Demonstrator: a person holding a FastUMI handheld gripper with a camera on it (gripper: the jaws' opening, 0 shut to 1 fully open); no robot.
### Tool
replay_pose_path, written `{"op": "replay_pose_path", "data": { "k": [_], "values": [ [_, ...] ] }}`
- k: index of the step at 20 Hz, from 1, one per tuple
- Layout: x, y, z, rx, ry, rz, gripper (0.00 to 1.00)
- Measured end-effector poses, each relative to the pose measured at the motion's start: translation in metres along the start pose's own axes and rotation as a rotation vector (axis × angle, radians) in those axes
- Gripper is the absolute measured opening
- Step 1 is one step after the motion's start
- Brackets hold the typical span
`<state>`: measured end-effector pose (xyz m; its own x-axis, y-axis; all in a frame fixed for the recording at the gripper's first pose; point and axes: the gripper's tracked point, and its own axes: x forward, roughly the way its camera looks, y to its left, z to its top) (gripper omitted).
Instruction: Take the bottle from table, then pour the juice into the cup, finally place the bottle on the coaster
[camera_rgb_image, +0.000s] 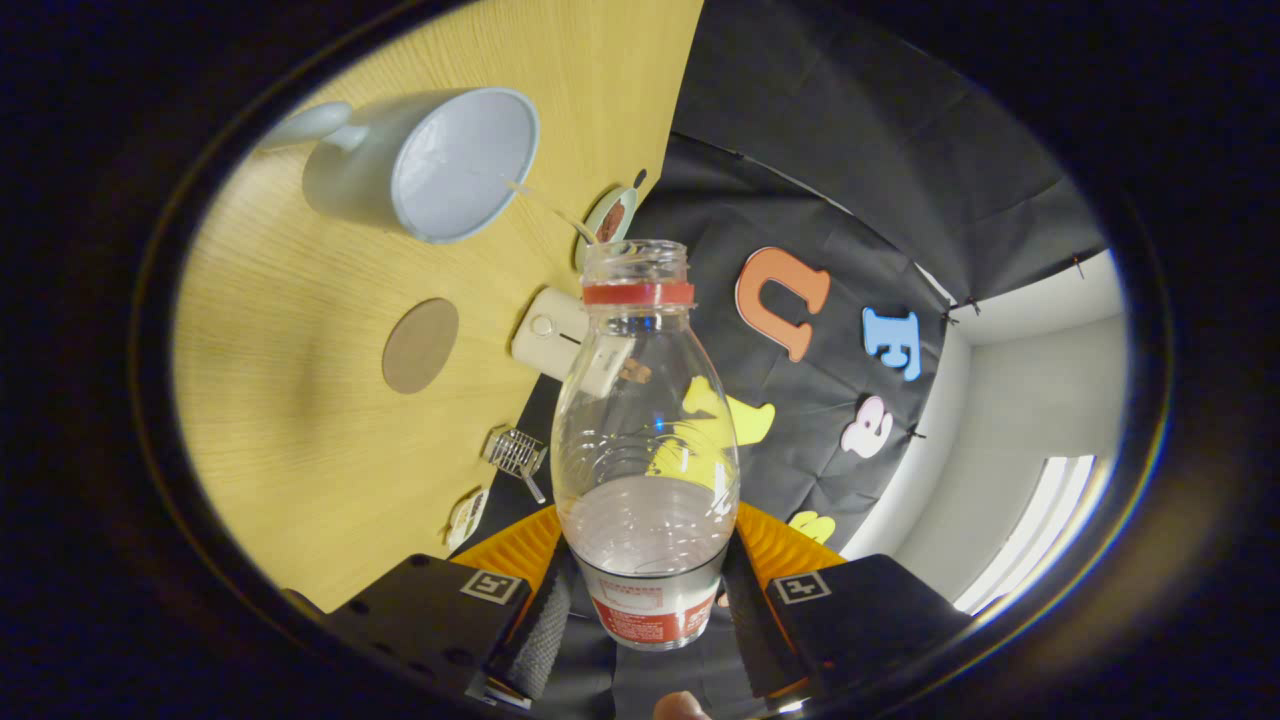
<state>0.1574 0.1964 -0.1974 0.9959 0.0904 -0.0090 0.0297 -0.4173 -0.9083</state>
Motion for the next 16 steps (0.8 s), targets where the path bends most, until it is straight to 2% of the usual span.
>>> {"op": "replay_pose_path", "data": {
  "k": [11, 16],
  "values": [
    [0.0025, -0.0022, 0.0015, 0.002, 0.000, 0.000, 0.77],
    [0.0022, 0.0006, 0.0027, 0.040, -0.005, 0.011, 0.77]
  ]
}}
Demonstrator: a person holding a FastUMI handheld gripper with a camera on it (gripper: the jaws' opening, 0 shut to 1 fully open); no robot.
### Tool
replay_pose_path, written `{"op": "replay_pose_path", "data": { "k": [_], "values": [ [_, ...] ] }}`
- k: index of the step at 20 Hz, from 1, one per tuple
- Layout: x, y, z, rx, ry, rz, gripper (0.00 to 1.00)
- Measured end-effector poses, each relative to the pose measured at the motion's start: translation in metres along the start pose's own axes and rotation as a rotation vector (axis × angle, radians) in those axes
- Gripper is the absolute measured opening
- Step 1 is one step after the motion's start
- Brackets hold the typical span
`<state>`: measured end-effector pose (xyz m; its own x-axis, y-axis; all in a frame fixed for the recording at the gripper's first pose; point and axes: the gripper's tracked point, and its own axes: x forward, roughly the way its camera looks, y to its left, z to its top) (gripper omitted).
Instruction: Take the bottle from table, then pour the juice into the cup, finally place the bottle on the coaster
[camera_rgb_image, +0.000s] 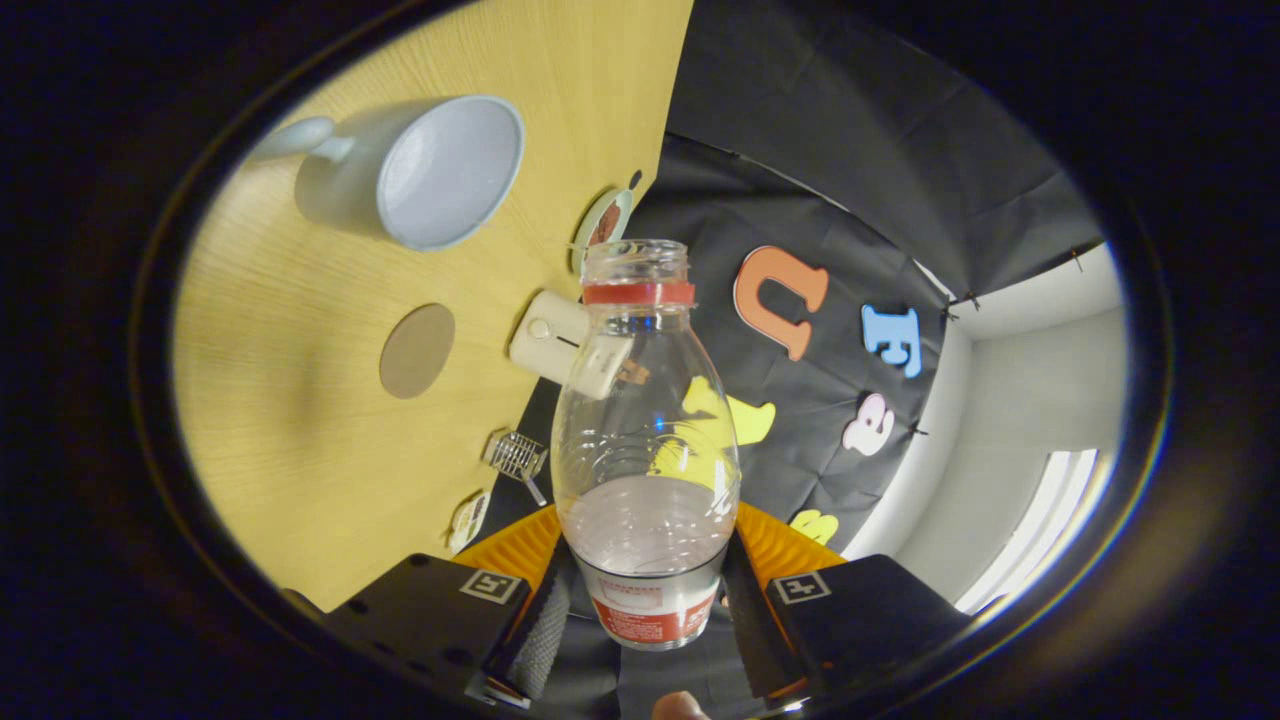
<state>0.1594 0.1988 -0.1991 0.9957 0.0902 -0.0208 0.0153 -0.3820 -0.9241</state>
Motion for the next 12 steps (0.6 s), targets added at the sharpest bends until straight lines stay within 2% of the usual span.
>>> {"op": "replay_pose_path", "data": {
  "k": [5, 8, 12],
  "values": [
    [-0.005, 0.016, 0.002, 0.140, 0.008, 0.059, 0.77],
    [-0.006, 0.012, 0.001, 0.190, 0.009, 0.061, 0.77],
    [-0.014, 0.014, 0.001, 0.450, -0.013, 0.115, 0.77]
  ]
}}
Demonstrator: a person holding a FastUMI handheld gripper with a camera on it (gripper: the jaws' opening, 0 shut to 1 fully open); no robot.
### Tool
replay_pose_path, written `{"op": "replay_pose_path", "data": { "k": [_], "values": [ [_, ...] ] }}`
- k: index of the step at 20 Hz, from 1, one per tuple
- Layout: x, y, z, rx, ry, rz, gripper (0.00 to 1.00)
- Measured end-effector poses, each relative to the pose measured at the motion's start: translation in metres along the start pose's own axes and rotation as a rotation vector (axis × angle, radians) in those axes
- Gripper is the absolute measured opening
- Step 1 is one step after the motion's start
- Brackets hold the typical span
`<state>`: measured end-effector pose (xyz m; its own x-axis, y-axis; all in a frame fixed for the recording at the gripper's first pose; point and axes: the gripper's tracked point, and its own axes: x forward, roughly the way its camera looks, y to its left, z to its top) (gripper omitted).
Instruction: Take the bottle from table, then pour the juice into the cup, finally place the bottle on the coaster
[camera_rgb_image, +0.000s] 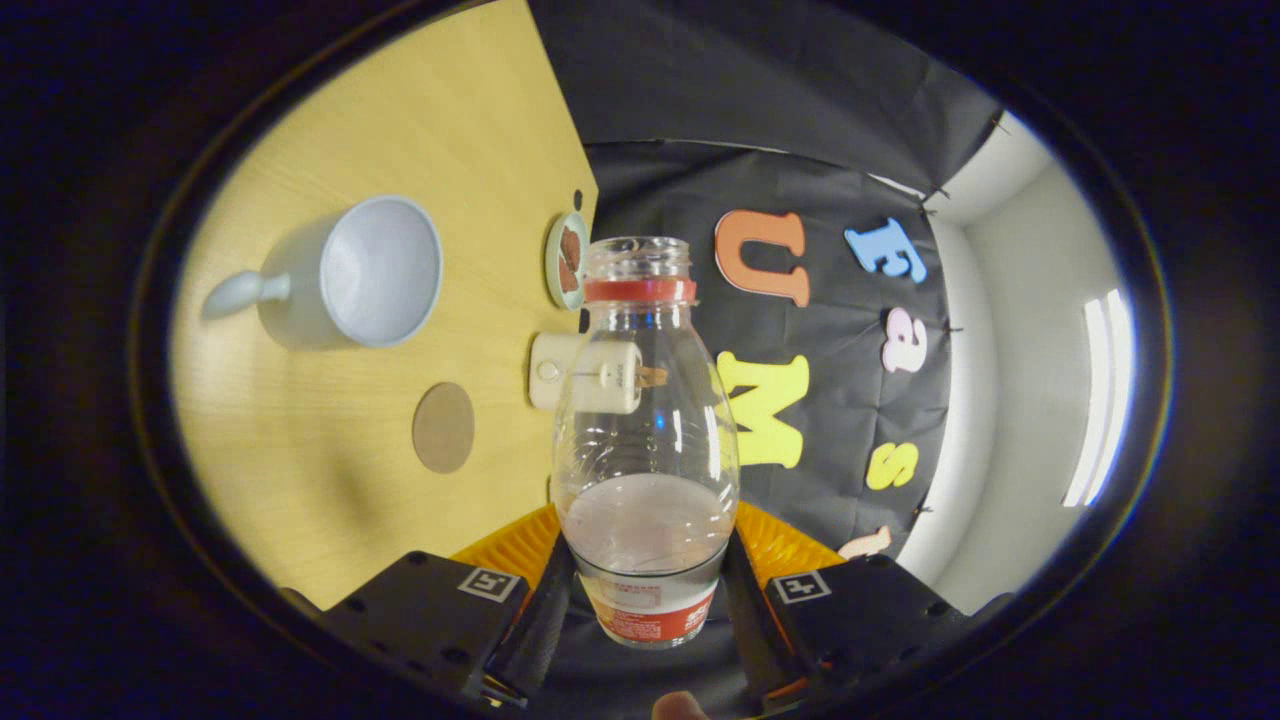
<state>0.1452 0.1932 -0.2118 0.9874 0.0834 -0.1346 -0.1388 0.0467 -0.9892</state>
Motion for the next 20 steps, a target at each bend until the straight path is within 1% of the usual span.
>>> {"op": "replay_pose_path", "data": {
  "k": [2, 5, 7, 9, 16, 18, 20],
  "values": [
    [-0.009, -0.010, 0.005, 0.088, -0.018, 0.000, 0.77],
    [-0.019, -0.030, 0.007, 0.190, -0.046, -0.027, 0.77],
    [-0.024, -0.038, 0.005, 0.286, -0.060, -0.035, 0.77],
    [-0.028, -0.046, 0.004, 0.407, -0.075, -0.035, 0.77],
    [-0.031, -0.069, -0.011, 0.834, -0.133, 0.009, 0.77],
    [-0.027, -0.074, -0.017, 0.966, -0.147, 0.026, 0.77],
    [-0.017, -0.074, -0.017, 1.095, -0.153, 0.061, 0.77]
  ]
}}
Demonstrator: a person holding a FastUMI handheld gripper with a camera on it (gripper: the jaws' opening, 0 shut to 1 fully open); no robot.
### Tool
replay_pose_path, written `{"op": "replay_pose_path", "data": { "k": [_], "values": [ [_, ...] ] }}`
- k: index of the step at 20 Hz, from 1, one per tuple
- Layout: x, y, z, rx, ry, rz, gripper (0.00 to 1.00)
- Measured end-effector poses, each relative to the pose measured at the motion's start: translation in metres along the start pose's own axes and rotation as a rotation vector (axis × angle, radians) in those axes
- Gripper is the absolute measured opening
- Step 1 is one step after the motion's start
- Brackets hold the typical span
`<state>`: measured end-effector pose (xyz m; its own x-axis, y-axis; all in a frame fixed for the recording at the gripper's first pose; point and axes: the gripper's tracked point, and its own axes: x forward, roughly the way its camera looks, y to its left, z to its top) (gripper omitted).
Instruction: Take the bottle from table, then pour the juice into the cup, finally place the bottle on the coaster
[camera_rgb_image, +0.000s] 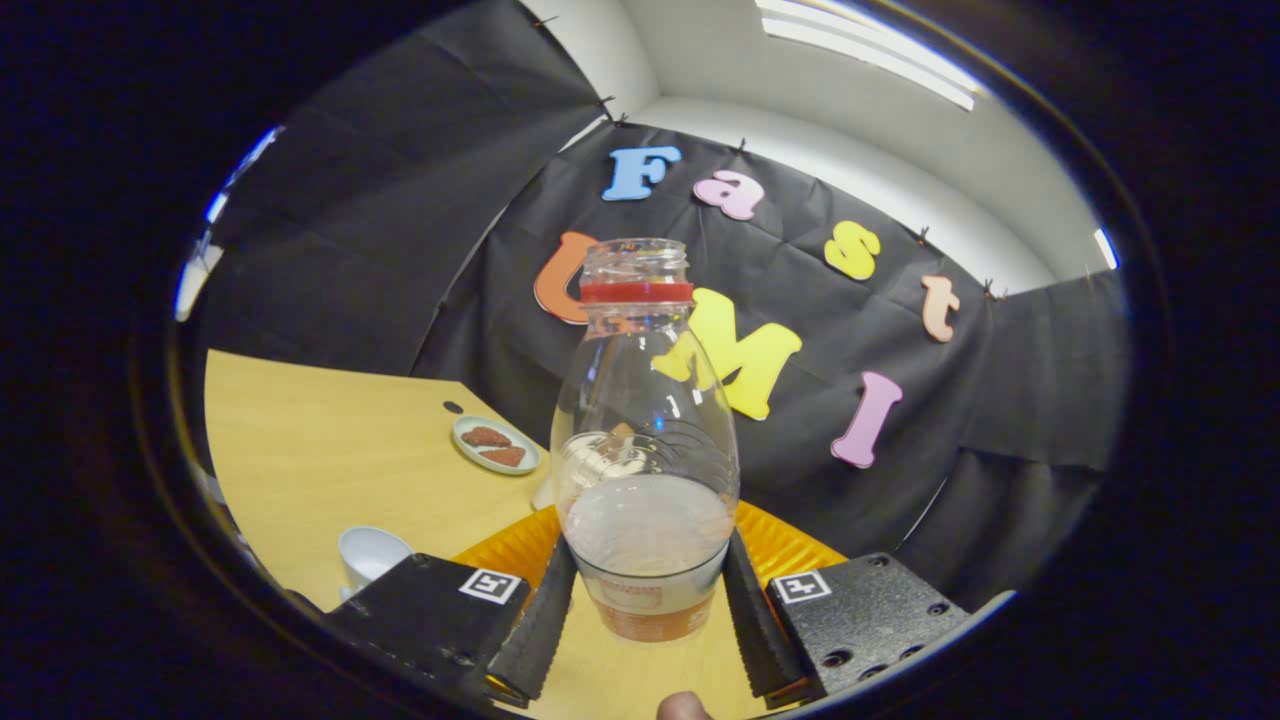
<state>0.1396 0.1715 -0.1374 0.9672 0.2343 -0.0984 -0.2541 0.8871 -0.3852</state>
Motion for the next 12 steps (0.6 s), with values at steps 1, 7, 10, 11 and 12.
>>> {"op": "replay_pose_path", "data": {
  "k": [1, 7, 10, 11, 12],
  "values": [
    [0.005, -0.001, 0.001, 0.059, 0.001, 0.011, 0.77],
    [0.048, -0.014, 0.004, 0.314, 0.004, 0.035, 0.77],
    [0.076, -0.009, 0.003, 0.361, 0.024, 0.057, 0.77],
    [0.083, -0.007, -0.001, 0.371, 0.035, 0.063, 0.77],
    [0.090, -0.005, -0.006, 0.381, 0.050, 0.064, 0.77]
  ]
}}
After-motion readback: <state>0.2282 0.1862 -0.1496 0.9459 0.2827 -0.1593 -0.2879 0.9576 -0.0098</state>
